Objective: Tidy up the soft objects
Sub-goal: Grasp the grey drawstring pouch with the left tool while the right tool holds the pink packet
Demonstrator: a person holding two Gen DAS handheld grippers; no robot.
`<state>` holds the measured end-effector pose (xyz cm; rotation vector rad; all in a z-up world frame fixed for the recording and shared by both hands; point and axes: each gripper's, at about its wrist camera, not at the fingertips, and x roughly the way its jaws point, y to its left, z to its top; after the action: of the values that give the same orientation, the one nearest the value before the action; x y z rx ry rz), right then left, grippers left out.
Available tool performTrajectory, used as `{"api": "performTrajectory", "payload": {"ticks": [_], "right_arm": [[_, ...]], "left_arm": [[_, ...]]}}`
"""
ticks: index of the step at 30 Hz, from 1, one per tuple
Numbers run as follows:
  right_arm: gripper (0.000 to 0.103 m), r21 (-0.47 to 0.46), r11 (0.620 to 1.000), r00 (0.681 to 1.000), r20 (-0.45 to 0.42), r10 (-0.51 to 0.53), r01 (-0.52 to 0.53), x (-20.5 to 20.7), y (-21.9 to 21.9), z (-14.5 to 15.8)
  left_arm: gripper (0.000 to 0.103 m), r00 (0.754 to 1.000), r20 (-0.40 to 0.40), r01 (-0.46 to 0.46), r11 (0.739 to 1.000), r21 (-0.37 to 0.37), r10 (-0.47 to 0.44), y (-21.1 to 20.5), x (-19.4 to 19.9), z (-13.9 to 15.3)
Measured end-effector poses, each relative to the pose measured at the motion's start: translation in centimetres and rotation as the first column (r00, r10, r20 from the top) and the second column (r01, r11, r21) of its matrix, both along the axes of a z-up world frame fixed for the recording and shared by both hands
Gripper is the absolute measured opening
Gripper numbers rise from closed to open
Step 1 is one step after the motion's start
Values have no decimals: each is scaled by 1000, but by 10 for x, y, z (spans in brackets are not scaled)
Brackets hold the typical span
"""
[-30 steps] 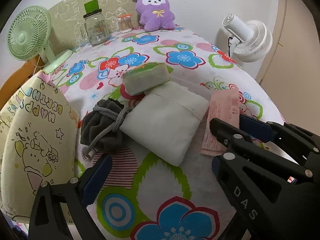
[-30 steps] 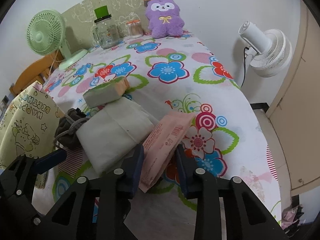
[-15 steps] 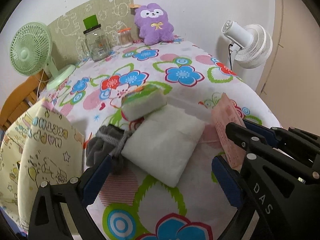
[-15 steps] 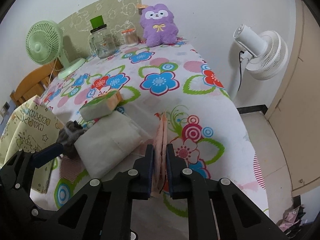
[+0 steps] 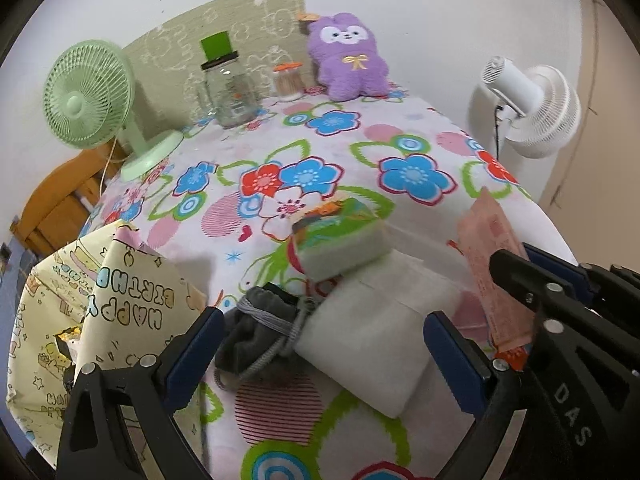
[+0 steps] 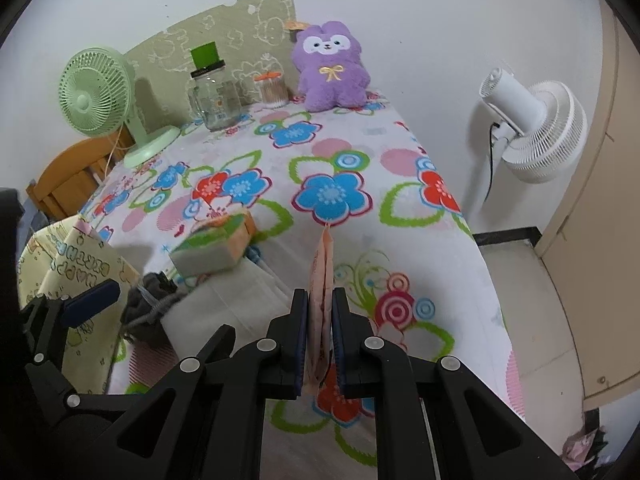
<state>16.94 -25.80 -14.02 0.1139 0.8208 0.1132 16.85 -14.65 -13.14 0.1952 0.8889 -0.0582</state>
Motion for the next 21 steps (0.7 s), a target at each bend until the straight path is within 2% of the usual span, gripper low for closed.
{"api": "performTrajectory", "payload": {"ticks": [9,21], "right_arm": [[14,-19,1000,1000,6,24,-24,13,14,4],[14,-35,999,1000,-12,24,-25,21,22,0]], "left_arm": [[81,995,-53,-81,997,-12,81,13,17,-8],[78,992,-50,-113,993,-22,112,17,25,-16]]}}
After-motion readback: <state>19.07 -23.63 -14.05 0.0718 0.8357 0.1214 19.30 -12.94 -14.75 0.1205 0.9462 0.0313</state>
